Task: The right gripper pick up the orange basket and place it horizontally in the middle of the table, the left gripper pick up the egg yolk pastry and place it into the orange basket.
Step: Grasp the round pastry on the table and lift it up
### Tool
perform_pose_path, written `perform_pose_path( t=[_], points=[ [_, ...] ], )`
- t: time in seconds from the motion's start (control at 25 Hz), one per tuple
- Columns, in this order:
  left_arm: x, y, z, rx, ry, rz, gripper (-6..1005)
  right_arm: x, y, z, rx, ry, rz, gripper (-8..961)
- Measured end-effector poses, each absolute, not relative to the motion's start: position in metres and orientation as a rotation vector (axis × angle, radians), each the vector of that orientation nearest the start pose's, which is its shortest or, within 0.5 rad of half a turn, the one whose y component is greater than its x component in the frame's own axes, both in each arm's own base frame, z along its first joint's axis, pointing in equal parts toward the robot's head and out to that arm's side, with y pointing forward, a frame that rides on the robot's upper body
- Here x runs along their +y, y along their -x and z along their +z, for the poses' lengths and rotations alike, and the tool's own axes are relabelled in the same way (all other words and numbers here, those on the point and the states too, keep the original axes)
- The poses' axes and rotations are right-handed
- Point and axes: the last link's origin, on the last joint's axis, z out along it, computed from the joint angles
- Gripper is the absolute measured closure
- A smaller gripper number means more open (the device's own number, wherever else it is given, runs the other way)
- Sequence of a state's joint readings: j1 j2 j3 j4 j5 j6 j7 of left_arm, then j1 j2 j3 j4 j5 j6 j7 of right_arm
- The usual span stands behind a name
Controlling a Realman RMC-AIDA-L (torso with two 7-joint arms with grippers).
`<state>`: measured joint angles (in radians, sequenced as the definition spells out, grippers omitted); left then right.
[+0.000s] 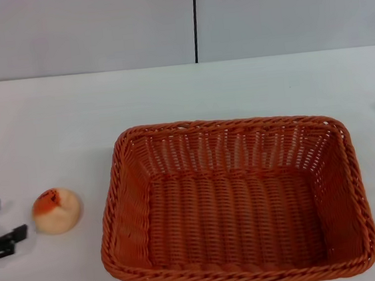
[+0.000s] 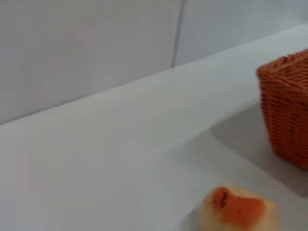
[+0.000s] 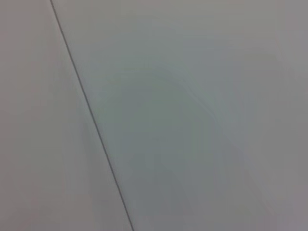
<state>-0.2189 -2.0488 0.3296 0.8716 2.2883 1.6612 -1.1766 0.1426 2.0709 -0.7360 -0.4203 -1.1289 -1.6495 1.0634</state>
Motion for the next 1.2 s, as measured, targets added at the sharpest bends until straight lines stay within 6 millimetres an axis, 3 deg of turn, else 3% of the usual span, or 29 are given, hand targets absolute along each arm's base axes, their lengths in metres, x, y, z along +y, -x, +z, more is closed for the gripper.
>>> perform_pose_path(
  t=[0.4,0.6,0.96,1.2],
  points=[
    [0.234,0.380,0.031,-0.710,2.534,-0.374,215,0.235,-0.337,0.053,0.679,1.844,1.275,416],
    [0.237,0.380,0.020,-0.729,2.530,-0.384,215,0.234,-0.338,0.054,0.680,1.841,1.273,416],
    [0.238,0.379,0.017,-0.731,2.534,-0.405,216,0.235,-0.338,0.054,0.681,1.840,1.266,416],
    [0.238,0.381,0.023,-0.754,2.461,-0.457,472,0.235,-0.338,0.054,0.683,1.839,1.265,416]
  ],
)
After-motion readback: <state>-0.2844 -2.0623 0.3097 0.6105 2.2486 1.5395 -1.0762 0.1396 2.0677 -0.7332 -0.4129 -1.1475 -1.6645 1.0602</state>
